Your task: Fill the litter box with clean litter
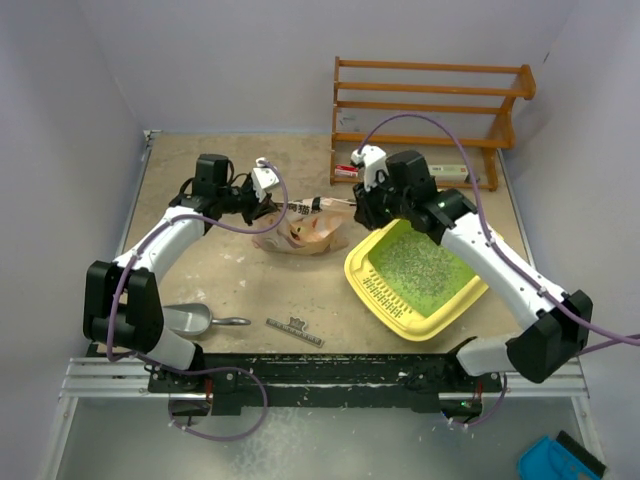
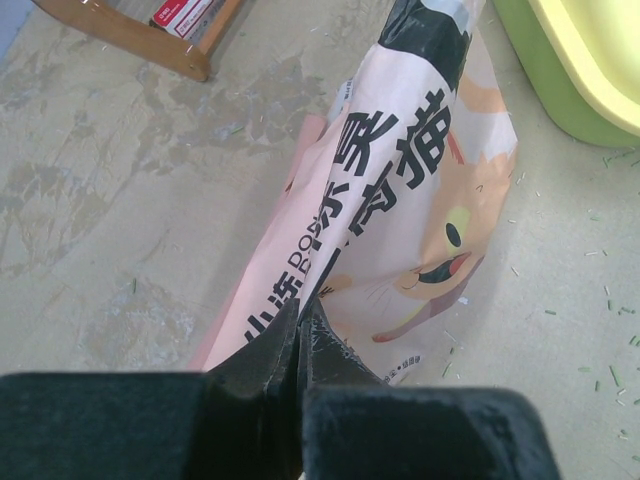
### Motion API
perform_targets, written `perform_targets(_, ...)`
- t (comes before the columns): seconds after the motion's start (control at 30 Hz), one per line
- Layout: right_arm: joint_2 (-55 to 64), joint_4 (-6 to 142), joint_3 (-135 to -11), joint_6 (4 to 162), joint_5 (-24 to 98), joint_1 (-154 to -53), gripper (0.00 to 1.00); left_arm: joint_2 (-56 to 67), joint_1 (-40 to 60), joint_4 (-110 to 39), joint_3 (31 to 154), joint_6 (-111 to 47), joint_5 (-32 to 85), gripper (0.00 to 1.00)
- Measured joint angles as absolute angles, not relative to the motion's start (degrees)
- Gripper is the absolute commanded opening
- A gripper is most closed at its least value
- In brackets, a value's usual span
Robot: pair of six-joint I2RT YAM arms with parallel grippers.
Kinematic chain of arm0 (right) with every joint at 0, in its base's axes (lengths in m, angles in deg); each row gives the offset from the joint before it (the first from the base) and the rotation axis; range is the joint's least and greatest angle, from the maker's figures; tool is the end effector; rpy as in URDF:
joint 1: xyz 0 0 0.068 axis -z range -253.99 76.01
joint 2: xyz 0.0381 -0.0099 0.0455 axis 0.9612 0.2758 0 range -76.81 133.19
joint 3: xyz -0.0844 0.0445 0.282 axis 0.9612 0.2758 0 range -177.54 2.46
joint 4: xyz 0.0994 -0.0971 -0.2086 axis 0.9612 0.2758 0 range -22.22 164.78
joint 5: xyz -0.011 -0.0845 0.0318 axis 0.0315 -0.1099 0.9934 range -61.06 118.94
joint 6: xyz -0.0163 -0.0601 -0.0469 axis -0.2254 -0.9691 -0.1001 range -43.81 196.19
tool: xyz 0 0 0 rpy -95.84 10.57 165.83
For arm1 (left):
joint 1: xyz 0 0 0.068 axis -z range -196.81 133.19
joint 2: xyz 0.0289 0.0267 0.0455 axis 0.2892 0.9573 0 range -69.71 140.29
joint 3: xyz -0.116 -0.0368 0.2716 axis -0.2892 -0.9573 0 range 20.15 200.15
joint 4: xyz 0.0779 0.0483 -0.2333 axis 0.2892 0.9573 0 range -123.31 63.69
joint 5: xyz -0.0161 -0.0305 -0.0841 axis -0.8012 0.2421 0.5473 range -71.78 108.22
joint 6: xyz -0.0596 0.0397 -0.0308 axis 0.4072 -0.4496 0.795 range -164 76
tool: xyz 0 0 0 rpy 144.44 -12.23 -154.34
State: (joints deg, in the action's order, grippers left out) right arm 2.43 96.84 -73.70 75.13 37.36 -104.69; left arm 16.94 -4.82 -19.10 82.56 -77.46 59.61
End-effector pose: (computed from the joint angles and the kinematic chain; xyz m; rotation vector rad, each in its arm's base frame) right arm 0.2709 0.1721 0.3710 -0.6749 2.0518 0.4586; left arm 0.3211 -0.1132 0.2844 1.1505 1.7675 -0.5836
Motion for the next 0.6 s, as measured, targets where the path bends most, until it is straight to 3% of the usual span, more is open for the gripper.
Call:
perform_targets(0.27, 1.5, 94.9, -64.1, 80.7, 43.8, -120.9, 0.34, 16.8, -4.6, -19.8, 82.1, -77.0, 59.3, 0.00)
perform_targets(0.43, 1.1, 90.5, -53.0, 84.9, 48.1, -121.5, 0.35, 16.5, -4.4, -20.0, 82.0, -76.1, 59.3, 0.00)
perform_targets(0.6, 3.5, 85.7, -50.4, 87.6, 51.9, -122.9, 0.38, 16.5, -4.4, -20.0, 82.0, -76.0, 59.3, 0.00)
